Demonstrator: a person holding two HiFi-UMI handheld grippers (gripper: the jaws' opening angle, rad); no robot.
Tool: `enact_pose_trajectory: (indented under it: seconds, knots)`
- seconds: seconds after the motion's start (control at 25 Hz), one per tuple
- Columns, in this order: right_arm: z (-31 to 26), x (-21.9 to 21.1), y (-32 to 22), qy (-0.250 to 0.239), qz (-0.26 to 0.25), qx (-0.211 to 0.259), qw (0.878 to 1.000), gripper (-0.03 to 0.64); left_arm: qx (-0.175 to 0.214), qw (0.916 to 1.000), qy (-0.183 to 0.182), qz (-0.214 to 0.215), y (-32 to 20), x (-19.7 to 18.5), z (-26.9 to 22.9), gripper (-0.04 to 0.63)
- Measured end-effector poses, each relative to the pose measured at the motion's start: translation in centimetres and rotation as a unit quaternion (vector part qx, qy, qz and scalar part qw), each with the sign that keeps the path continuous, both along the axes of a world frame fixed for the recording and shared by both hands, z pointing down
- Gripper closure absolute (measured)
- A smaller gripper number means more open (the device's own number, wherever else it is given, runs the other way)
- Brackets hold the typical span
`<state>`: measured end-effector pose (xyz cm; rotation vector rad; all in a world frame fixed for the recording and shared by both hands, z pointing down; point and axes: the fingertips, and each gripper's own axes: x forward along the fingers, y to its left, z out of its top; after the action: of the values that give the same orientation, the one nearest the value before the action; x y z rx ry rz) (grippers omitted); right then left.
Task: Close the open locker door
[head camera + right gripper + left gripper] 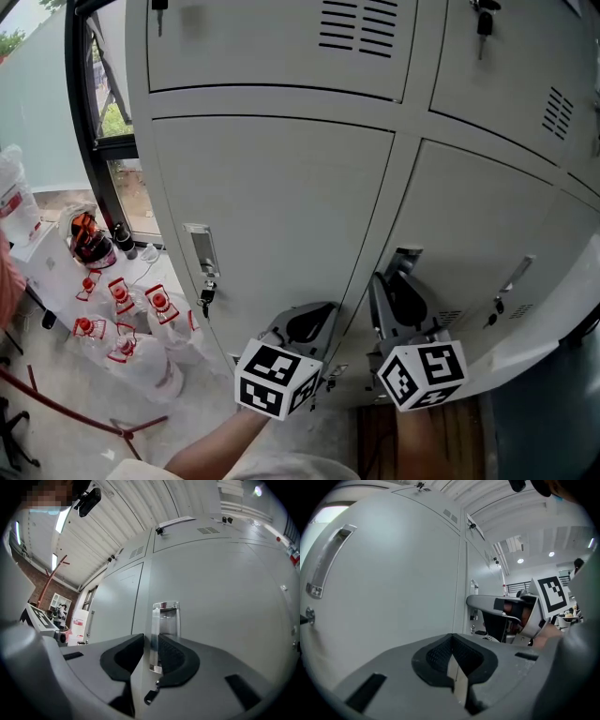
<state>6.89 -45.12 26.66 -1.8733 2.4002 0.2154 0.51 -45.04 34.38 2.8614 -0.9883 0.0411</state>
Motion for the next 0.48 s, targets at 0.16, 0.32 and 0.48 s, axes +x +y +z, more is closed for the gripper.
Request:
enact_pose_trajectory:
  seconds: [0.16,0.32,0.48]
  knots:
    - [-0.05,0.05,-0.49,-0.014,-0.009,0.004,1.000,0.528,0.001,1.0000,-0.001,0.006,-0.24,-0.21,0.08,0.589]
    - [-0.12,0.03,-0.59,-0.025,-0.023,0.007,0.999,0.529,-0.002,0.9999,-0.004,0.012,-0.40,-0.24,0.38,0.589]
    - [-0.06,-0.06,-0.55,0.003,-0.010,0.012,1.000,0.529,-0.003,0.9998,-0.004,0.019,-0.29,-0.01,0.58,0.589]
